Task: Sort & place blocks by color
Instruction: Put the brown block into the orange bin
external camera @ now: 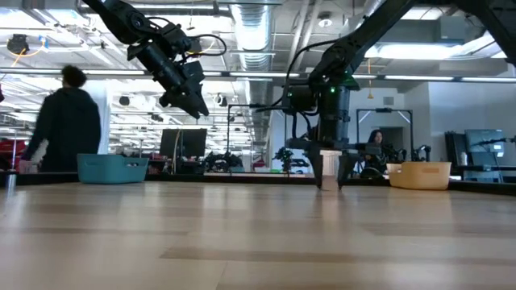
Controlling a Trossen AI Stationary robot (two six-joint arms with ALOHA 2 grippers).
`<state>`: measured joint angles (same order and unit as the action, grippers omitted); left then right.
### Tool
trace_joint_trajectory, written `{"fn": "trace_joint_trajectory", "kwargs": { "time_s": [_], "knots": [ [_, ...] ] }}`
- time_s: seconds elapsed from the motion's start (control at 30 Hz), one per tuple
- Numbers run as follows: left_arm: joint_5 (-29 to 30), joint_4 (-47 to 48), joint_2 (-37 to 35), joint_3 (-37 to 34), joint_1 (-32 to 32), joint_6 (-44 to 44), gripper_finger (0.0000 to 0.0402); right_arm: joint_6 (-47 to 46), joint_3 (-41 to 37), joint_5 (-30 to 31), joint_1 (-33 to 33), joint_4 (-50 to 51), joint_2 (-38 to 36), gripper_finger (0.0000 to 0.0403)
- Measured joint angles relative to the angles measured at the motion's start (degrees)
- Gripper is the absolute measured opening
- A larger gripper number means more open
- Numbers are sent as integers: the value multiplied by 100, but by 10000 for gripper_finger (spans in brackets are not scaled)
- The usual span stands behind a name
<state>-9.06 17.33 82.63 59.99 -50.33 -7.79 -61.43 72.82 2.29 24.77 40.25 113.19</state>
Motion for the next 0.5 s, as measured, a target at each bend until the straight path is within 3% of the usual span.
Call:
{"fn": "trace_joint_trajectory", "kwargs": {
  "time_s": [0.17,0.3,0.5],
  "knots": [
    [-118,121,0,0,119,48,238,336,-24,69,-108,-32,-134,123],
    [-123,414,0,0,289,535,238,1190,-35,174,-264,5,-553,120],
    [-415,584,0,0,773,1511,238,2306,-258,960,-804,259,-1594,120]
  ]
}}
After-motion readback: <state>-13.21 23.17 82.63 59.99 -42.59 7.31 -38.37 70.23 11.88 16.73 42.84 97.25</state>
